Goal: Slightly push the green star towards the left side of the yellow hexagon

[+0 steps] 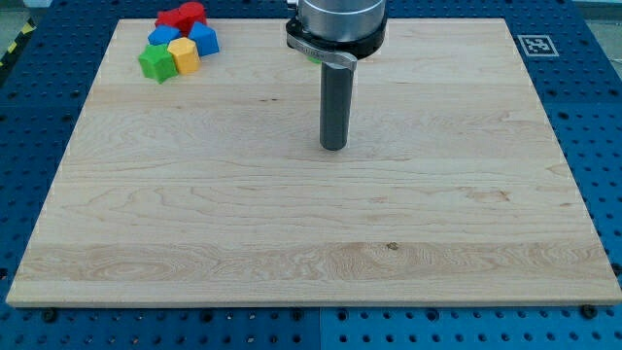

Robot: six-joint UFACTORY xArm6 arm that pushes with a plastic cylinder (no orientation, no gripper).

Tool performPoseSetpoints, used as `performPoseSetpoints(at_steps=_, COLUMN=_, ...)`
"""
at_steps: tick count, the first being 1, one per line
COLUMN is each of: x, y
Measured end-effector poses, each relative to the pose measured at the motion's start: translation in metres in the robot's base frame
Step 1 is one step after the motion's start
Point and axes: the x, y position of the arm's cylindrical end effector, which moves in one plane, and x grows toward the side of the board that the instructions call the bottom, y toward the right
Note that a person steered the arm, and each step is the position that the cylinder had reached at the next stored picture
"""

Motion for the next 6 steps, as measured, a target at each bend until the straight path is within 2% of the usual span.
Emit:
performPoseSetpoints(at_steps=1, x=0.000, y=-0.001)
performPoseSetpoints(at_steps=3, x=-0.002, y=-0.113)
performPoseSetpoints(at_steps=5, x=-0.028, y=-0.281)
performPoseSetpoints(at_steps=6, x=-0.037, y=-0.288)
